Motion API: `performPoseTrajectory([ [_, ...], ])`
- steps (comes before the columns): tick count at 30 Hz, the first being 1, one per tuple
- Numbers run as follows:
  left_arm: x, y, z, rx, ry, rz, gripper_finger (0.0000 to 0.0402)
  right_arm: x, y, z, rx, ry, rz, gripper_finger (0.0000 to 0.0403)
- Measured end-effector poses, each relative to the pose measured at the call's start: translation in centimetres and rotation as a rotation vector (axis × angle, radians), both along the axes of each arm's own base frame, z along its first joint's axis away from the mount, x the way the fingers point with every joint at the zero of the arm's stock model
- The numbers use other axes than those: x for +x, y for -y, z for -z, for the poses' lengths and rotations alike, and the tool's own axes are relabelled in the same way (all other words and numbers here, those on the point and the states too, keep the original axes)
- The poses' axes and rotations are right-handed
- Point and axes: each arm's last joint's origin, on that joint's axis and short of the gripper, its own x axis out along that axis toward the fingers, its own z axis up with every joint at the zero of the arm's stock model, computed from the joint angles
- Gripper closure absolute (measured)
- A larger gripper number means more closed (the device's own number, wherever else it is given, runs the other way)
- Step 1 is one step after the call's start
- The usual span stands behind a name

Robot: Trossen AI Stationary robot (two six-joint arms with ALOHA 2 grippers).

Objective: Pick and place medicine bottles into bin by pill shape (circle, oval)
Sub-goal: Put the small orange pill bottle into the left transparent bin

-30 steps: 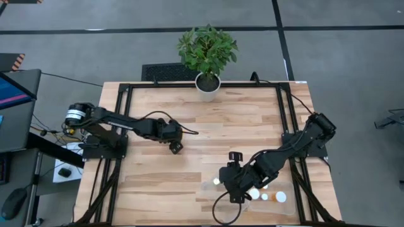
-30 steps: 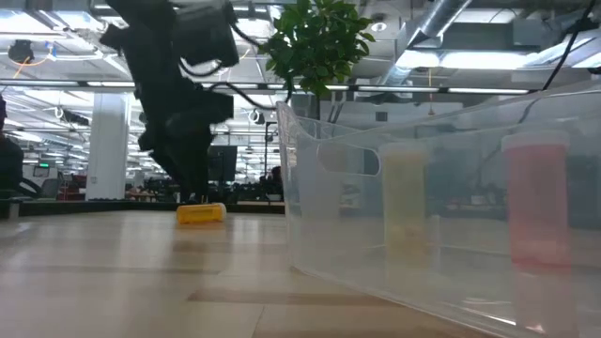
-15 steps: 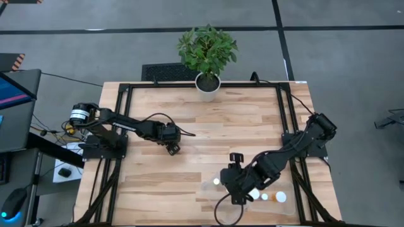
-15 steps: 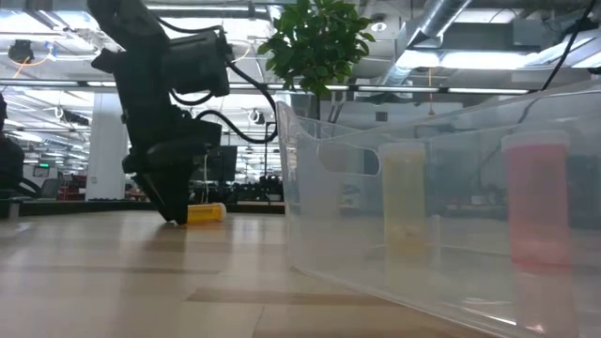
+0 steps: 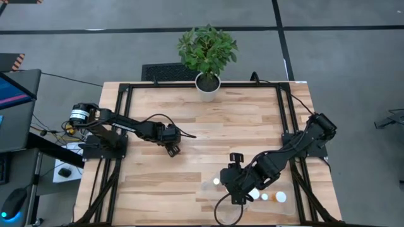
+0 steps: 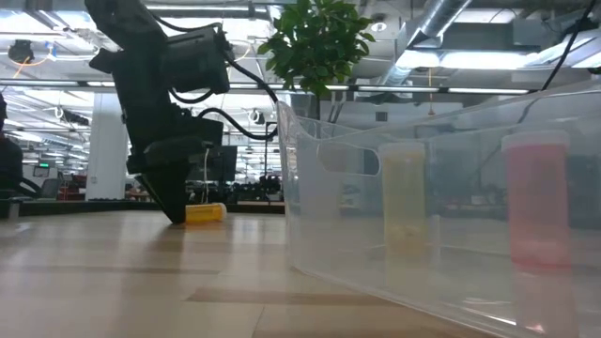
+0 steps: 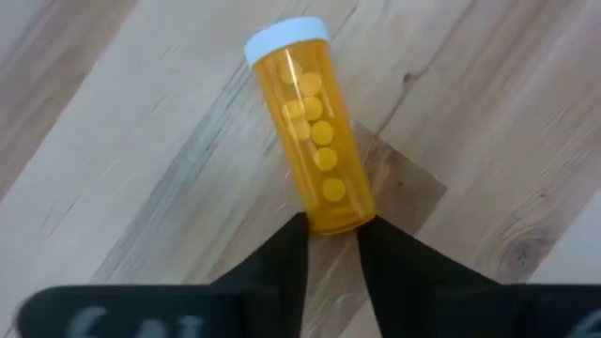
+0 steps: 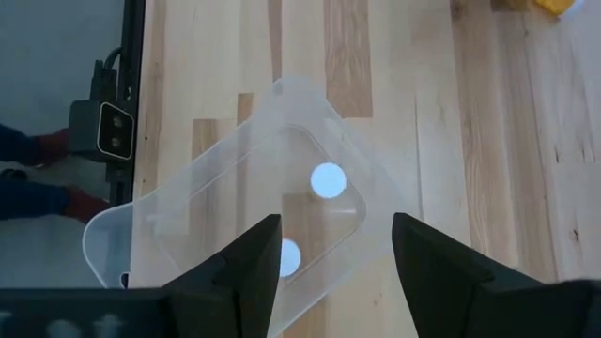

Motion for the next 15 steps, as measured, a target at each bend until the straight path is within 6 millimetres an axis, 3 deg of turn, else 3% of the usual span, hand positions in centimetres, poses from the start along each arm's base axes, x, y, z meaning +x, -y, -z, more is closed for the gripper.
performPoseTrajectory([
  [8, 0.0, 0.4, 0.0, 0.003, -0.004, 0.013, 0.0395, 0.1, 0.1, 0.0, 0.001, 0.001, 0.004, 0.0194],
  [15, -0.1, 1.6, 0.0, -0.018, 0.001, 0.031, 0.0396, 0.6, 0.7, -0.1, 0.002, 0.014, 0.017, 0.0194],
])
